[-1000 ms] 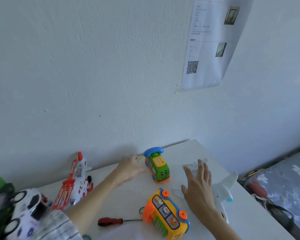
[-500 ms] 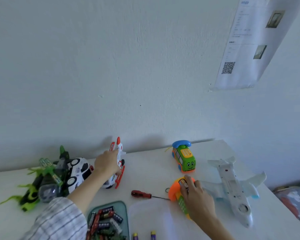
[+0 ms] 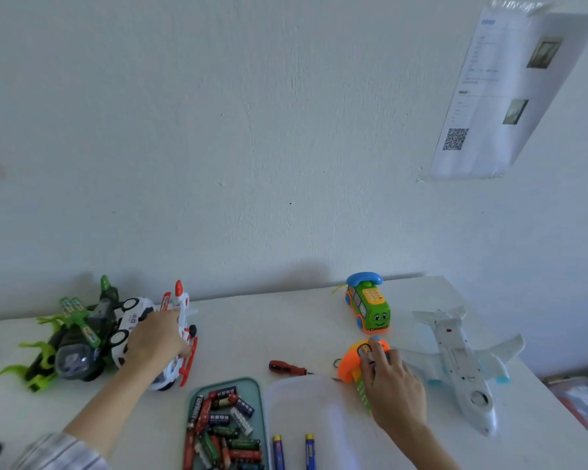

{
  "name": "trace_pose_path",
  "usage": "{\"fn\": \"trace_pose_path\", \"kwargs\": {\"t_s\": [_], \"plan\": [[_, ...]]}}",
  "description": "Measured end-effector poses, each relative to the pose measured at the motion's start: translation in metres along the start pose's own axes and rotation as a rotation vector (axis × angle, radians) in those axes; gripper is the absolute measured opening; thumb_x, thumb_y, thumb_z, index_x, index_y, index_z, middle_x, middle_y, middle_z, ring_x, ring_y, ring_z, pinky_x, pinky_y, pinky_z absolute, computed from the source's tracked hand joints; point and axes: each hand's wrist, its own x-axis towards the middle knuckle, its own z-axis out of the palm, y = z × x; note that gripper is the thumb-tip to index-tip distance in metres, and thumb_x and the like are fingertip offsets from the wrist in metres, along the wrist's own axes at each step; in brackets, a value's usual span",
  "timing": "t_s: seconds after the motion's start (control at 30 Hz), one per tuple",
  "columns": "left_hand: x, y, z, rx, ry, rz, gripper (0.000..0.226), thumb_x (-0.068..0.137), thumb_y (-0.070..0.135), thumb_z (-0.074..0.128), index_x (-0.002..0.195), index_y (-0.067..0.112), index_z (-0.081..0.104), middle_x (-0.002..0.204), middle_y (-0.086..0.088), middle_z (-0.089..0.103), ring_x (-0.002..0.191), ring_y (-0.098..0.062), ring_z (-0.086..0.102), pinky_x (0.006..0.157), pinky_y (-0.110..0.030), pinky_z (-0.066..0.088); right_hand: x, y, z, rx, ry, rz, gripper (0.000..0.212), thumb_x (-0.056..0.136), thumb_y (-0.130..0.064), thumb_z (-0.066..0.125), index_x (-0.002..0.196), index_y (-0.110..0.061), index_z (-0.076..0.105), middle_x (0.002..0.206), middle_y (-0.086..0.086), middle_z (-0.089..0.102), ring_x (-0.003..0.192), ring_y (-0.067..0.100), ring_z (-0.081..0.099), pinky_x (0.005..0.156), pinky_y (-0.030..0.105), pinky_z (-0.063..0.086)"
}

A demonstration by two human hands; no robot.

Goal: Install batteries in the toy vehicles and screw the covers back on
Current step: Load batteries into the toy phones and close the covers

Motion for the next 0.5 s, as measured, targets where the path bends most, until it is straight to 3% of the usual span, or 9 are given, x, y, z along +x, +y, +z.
{"fn": "trace_pose_path", "kwargs": {"t_s": [0.13,0.23,0.3,0.4,0.5], "plan": [[-0.007,-0.021,-0.003,0.021,-0.016,-0.040,0.038,0.065,0.029,0.080,0.093,0.020,0.055,0.068,0.004,0.059,0.059,-0.011,0.057,0.045,-0.024,0.038,0.003,0.003,-0.002,-0.007,-0.059,-0.024,0.055,0.095,-0.052,0.032,0.146,-0.031,0.024,0.128,0.000,0.050,0.111,0.021,0.055,0.082,0.031,0.045],[-0.008,-0.032,-0.001,0.000,-0.002,-0.043,0.047,0.064,0.035,0.080,0.102,0.024,0.055,0.072,0.004,0.060,0.061,-0.012,0.058,0.048,-0.024,0.041,0.009,0.009,-0.004,0.003,-0.143,-0.032,0.068,0.089,-0.059,0.040,0.147,-0.033,0.017,0.133,-0.002,0.046,0.117,0.020,0.051,0.085,0.031,0.043],[-0.010,-0.034,0.000,0.007,0.008,-0.034,0.056,0.066,0.043,0.078,0.113,0.023,0.054,0.085,0.001,0.060,0.068,-0.015,0.057,0.053,-0.025,0.043,0.013,0.011,-0.007,0.039,-0.209,-0.015,0.075,0.085,-0.060,0.048,0.148,-0.034,0.016,0.133,-0.003,0.046,0.116,0.020,0.052,0.079,0.030,0.043],[-0.013,-0.031,-0.001,0.073,-0.049,-0.025,0.089,0.073,0.063,0.067,0.144,0.022,0.031,0.123,-0.013,0.050,0.103,-0.027,0.055,0.079,-0.032,0.048,0.015,0.012,-0.020,0.338,-0.227,0.105,0.071,0.079,-0.041,0.069,0.140,-0.030,0.036,0.120,0.002,0.056,0.106,0.025,0.057,0.074,0.032,0.045],[-0.030,-0.020,-0.012,0.118,-0.140,0.015,0.116,0.064,0.086,0.051,0.152,0.027,0.004,0.155,-0.018,0.010,0.142,-0.038,0.014,0.110,-0.048,0.026,0.016,0.007,-0.042,0.657,-0.049,0.157,0.054,0.075,-0.023,0.077,0.121,-0.023,0.049,0.103,0.007,0.064,0.085,0.024,0.060,0.076,0.042,0.052]]}}
